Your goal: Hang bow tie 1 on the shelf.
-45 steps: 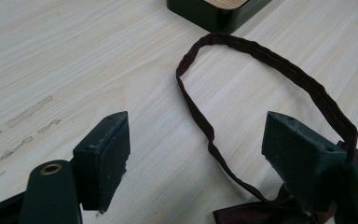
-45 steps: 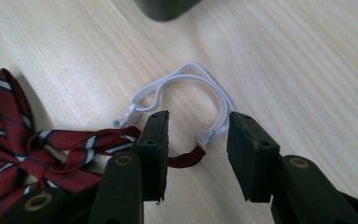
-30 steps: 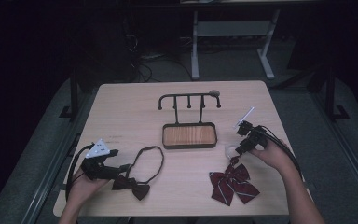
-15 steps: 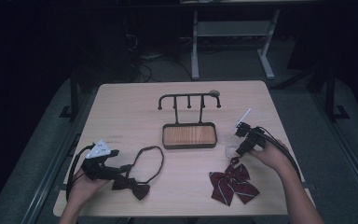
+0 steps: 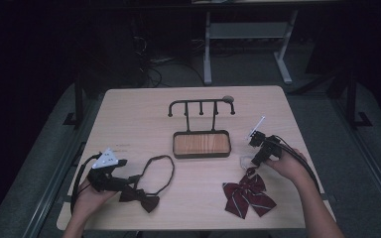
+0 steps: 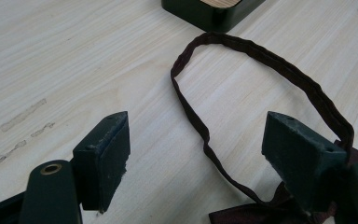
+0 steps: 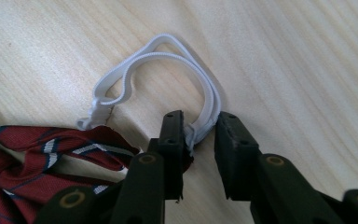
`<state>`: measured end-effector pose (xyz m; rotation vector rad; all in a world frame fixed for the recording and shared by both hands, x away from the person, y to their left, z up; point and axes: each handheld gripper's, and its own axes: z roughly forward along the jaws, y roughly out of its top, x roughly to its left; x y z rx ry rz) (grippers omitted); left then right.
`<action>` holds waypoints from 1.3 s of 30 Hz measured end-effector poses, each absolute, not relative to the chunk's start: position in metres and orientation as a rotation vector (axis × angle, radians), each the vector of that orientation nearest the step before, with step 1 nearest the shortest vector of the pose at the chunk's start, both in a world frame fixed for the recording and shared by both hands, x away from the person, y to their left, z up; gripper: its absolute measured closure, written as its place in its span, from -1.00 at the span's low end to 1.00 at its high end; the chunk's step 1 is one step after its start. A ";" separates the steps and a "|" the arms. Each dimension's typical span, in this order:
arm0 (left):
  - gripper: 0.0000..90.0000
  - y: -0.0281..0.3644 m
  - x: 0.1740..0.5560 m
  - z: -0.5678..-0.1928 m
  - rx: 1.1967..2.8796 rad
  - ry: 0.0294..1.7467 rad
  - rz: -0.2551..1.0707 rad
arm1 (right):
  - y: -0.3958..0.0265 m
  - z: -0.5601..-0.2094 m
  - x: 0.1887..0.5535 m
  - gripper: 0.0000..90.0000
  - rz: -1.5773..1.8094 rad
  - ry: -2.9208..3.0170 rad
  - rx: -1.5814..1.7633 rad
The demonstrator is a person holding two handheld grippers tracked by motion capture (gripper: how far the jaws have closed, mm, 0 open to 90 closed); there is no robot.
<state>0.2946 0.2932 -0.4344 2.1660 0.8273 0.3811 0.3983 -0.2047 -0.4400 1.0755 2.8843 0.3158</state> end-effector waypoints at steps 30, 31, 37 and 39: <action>-0.47 0.291 0.294 -0.435 2.150 0.832 0.384 | -0.196 -0.391 0.382 0.87 0.485 2.922 0.901; -0.47 0.291 0.294 -0.435 2.149 0.832 0.384 | -0.196 -0.389 0.382 0.87 0.487 2.921 0.889; -0.47 0.291 0.294 -0.435 2.159 0.828 0.384 | -0.192 -0.375 0.377 0.87 0.505 2.933 0.838; -0.47 0.291 0.294 -0.435 2.163 0.827 0.385 | -0.191 -0.369 0.375 0.87 0.519 2.940 0.818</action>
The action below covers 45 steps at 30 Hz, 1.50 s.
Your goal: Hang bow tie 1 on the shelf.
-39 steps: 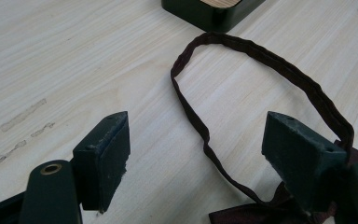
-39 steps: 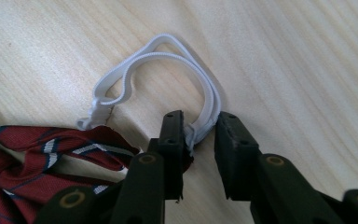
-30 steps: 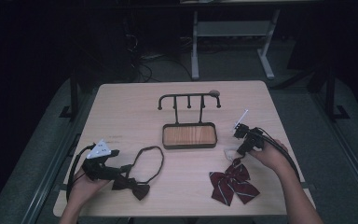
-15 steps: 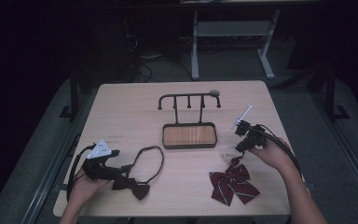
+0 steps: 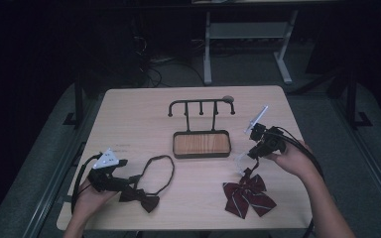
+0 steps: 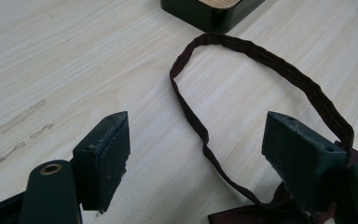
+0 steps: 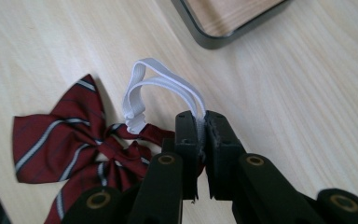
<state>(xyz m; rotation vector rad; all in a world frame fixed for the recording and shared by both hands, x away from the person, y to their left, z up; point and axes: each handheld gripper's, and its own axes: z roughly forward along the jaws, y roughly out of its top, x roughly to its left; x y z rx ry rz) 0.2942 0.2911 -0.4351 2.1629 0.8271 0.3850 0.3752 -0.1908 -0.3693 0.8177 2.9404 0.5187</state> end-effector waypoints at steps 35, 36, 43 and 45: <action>-0.47 0.291 0.294 -0.436 2.153 0.829 0.389 | -0.176 -0.300 0.364 0.88 0.592 2.947 0.653; -0.47 0.291 0.294 -0.436 2.153 0.829 0.388 | -0.176 -0.299 0.365 0.88 0.592 2.943 0.647; -0.47 0.291 0.294 -0.436 2.146 0.831 0.388 | -0.172 -0.285 0.367 0.88 0.598 2.923 0.630; -0.47 0.291 0.294 -0.436 2.147 0.831 0.388 | -0.172 -0.281 0.368 0.88 0.607 2.918 0.625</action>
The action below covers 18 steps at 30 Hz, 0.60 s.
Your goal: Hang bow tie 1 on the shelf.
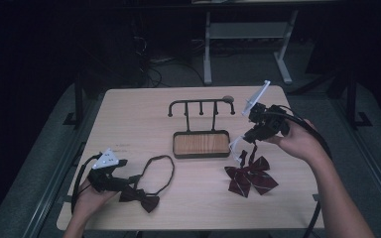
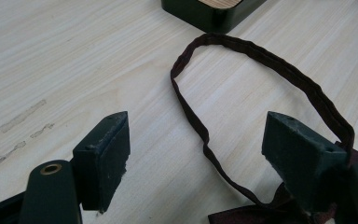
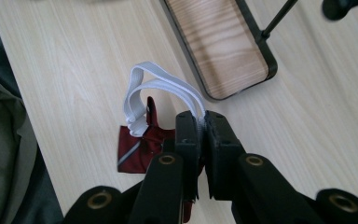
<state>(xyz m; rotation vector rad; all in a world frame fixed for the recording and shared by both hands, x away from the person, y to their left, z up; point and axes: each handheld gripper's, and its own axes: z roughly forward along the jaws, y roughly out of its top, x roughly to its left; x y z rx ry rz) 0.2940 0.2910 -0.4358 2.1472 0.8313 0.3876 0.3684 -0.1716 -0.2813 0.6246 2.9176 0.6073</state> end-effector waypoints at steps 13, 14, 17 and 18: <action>-0.47 0.291 0.294 -0.436 2.148 0.832 0.388 | -0.162 -0.262 0.376 0.88 0.624 2.895 0.602; -0.47 0.291 0.294 -0.436 2.148 0.832 0.387 | -0.161 -0.261 0.377 0.88 0.623 2.895 0.607; -0.47 0.291 0.294 -0.436 2.144 0.837 0.385 | -0.160 -0.256 0.379 0.88 0.630 2.886 0.608; -0.47 0.291 0.293 -0.436 2.143 0.838 0.384 | -0.160 -0.255 0.380 0.88 0.630 2.882 0.605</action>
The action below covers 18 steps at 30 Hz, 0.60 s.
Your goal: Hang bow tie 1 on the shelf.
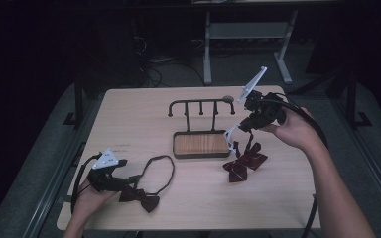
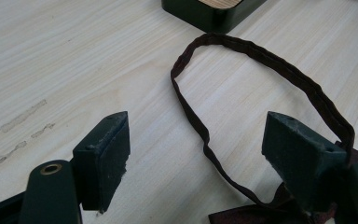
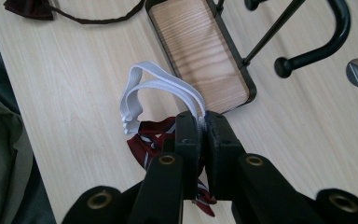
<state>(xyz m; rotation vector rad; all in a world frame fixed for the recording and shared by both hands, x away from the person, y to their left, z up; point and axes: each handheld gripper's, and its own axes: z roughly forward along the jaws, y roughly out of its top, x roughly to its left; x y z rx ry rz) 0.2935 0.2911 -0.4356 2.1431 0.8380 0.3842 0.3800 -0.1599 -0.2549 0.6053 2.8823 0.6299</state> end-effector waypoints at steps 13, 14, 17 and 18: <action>-0.47 0.291 0.293 -0.435 2.151 0.833 0.385 | -0.152 -0.240 0.395 0.88 0.609 2.860 0.620; -0.47 0.291 0.293 -0.435 2.151 0.833 0.384 | -0.151 -0.239 0.398 0.88 0.595 2.863 0.623; -0.47 0.292 0.293 -0.435 2.155 0.831 0.383 | -0.149 -0.236 0.404 0.88 0.576 2.860 0.634; -0.47 0.291 0.293 -0.435 2.154 0.829 0.384 | -0.149 -0.235 0.405 0.88 0.569 2.858 0.636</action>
